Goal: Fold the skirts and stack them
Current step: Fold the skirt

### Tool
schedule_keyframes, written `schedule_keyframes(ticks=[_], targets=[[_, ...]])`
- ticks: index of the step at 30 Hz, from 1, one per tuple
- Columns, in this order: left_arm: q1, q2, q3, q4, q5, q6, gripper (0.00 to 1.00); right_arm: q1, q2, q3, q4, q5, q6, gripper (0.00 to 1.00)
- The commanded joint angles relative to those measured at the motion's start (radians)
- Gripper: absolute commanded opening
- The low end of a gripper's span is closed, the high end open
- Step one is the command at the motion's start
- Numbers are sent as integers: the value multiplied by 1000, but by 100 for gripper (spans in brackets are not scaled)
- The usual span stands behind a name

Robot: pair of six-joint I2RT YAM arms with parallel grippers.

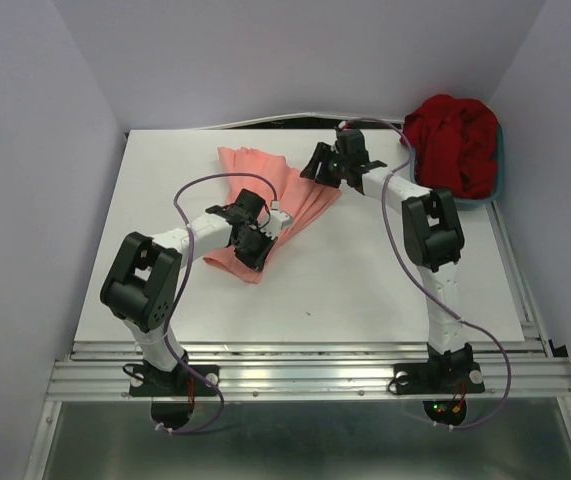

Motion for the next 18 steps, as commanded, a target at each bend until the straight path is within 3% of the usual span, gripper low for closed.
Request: schedule_keyframes(ticks=[1,6,13,16,18], targets=[[-4,50,-45,-72,-10,13,14,-3,55,79,-14,32,2,63],[-4,53,-51,-66,-12,13,14,-3,91,91,12,-6,23,58],[-4,53,-57,-62,-17,9,14,-3,61,100,37,1,19,13],[-4,55,-62,-57,-18,10,14,-12,22,91,42,14,14,1],[-4,56,-61,-58,-18,10,14,-12,-14,82,42,14,23,1]])
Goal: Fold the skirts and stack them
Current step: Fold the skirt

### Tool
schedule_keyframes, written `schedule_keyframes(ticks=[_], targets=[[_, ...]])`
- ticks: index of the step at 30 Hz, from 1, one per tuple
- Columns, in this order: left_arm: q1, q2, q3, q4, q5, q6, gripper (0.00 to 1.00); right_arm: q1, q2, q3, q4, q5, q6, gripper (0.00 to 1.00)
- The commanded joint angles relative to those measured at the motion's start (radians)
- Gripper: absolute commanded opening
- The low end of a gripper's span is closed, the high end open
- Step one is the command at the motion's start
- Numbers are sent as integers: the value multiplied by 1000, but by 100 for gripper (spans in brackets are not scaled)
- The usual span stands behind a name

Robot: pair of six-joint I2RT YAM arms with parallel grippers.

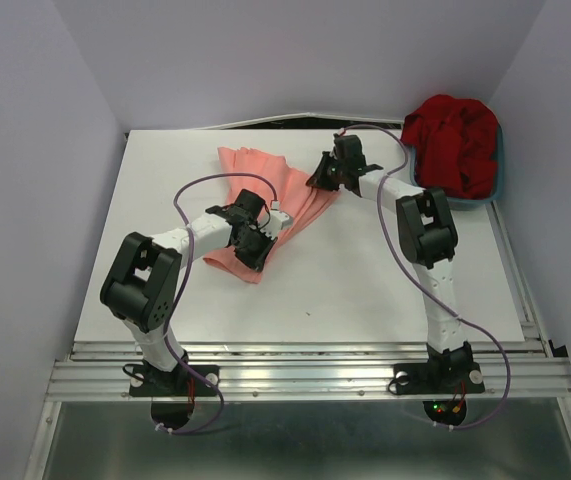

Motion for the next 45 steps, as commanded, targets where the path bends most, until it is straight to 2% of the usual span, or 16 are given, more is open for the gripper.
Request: schedule_keyframes(ticks=[1,8,16,24,33,36,38,41,42,45], targets=[[-4,56,-59,-62,-19,11,14,-17,-121,32,42,23,3,1],[-4,63,-54,-59,-23,14,14,-51,-288,-80,21,95,-20,1],[-4,69,-46,-67,-23,11,14,-60,-331,-157,-56,139,-61,1],[-4,53,-54,-79,-23,11,14,-82,-261,-226,-62,287,-84,1],[-4,38,-43,-109,9,24,15,-91,-81,-105,-90,342,-136,1],[-7,-3,-22,-131,53,35,25,-91,-29,-33,-113,345,-162,1],[-9,-77,-2,-142,110,44,29,-91,-14,-5,-119,347,-202,1],[-9,-232,41,-122,182,60,43,-91,-6,35,-122,337,-271,1],[-6,-273,56,-107,191,54,56,-91,-4,47,-121,337,-289,1],[22,-400,70,-30,167,-2,80,-91,-4,65,-128,334,-366,1]])
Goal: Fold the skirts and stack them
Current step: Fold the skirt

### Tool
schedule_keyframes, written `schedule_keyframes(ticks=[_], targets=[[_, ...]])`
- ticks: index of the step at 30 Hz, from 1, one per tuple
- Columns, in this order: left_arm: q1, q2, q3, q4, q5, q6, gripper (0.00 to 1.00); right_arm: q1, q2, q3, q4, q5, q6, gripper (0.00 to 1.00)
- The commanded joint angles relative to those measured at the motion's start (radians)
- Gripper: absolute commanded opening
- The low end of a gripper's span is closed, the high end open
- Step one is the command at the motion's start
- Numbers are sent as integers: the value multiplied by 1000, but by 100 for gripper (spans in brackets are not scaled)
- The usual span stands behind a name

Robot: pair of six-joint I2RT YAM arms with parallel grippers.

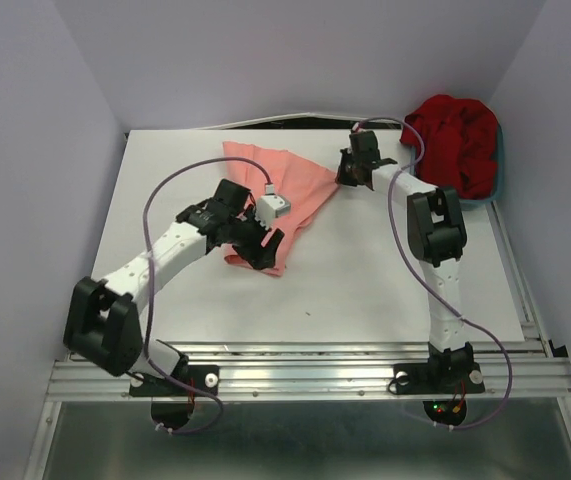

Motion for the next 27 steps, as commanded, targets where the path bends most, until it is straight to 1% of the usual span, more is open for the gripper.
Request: schedule_keyframes(ticks=[1,4,5,6,7,8,9,10,11,12,13,15,16,17,20,22,25,27], targets=[[56,-180,73,47,39,-55,82,-19,12,56,-13,67,-171,1],[153,-148,102,102,52,-112,82,-19,8,56,-13,52,-231,1],[231,-127,113,137,59,-130,82,-19,5,59,-11,32,-243,1],[268,-99,141,154,74,-146,82,-19,5,64,-10,16,-262,1],[299,-35,159,176,79,-182,82,-19,2,70,-8,-20,-271,2],[358,-1,182,211,94,-198,82,-19,-6,70,5,-45,-280,3],[383,69,222,234,137,-236,82,-19,-12,70,15,-71,-294,4],[406,108,239,262,159,-236,82,-19,-15,70,22,-71,-303,4],[426,141,254,326,176,-279,82,-19,-18,75,33,-88,-314,5],[457,177,269,354,185,-301,81,-19,-17,81,33,-88,-323,5],[469,245,302,409,205,-343,81,-19,-12,88,32,-73,-340,5],[492,312,358,453,208,-374,79,-19,-2,101,23,-60,-363,5],[498,370,369,481,214,-396,78,-19,2,101,21,-54,-374,5],[503,395,378,556,219,-447,77,-19,2,96,22,-44,-403,5],[503,490,408,677,242,-524,75,-19,9,84,21,-37,-423,4],[503,537,432,734,257,-593,73,-19,12,81,21,-34,-434,4],[504,658,474,812,263,-678,72,-19,18,82,21,-37,-448,4],[503,697,498,868,271,-712,72,-19,17,81,19,-37,-458,4]])
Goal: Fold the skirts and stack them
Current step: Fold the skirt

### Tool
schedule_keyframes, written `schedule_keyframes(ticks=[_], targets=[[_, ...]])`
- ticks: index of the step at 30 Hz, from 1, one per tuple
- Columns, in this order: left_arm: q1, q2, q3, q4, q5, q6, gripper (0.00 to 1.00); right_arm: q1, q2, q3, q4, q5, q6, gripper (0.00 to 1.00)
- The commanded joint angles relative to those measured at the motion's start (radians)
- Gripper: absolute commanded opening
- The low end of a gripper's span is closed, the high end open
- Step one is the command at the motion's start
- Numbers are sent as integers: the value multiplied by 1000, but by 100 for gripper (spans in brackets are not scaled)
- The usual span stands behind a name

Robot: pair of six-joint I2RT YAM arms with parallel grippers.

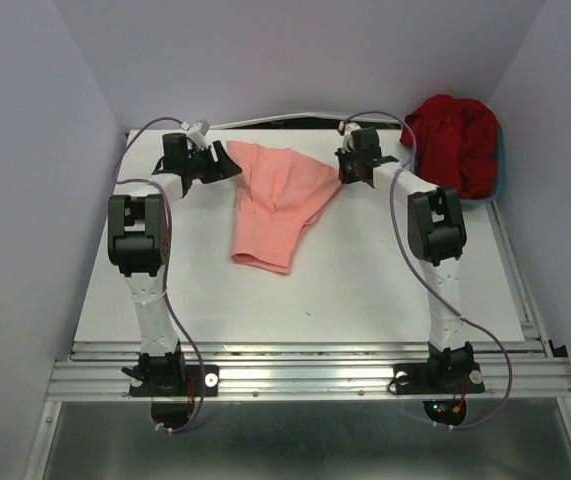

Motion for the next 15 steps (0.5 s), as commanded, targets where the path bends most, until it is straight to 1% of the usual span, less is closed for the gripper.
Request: schedule_keyframes(ticks=[1,2,4,6,8,10,11,12,14,15], targets=[[-3,81,74,210,52,-171,72,-5,2,34,20,12,-54,4],[-3,97,80,233,56,-190,72,-5,0,33,20,11,-56,4],[-3,141,109,286,64,-222,67,-5,-1,28,19,12,-65,4],[-3,163,132,306,62,-225,59,-5,-1,27,17,5,-71,4],[-22,172,155,316,52,-205,54,-5,0,28,17,3,-76,4],[-43,166,167,321,68,-192,35,-5,6,34,14,0,-74,4],[-52,155,167,323,72,-161,27,4,9,37,13,-2,-73,4],[-61,138,160,323,69,-136,16,4,9,40,13,-3,-70,4],[-100,83,121,320,41,-83,5,4,11,42,11,-12,-62,4],[-115,54,101,312,26,-28,2,4,11,42,11,-14,-61,4]])
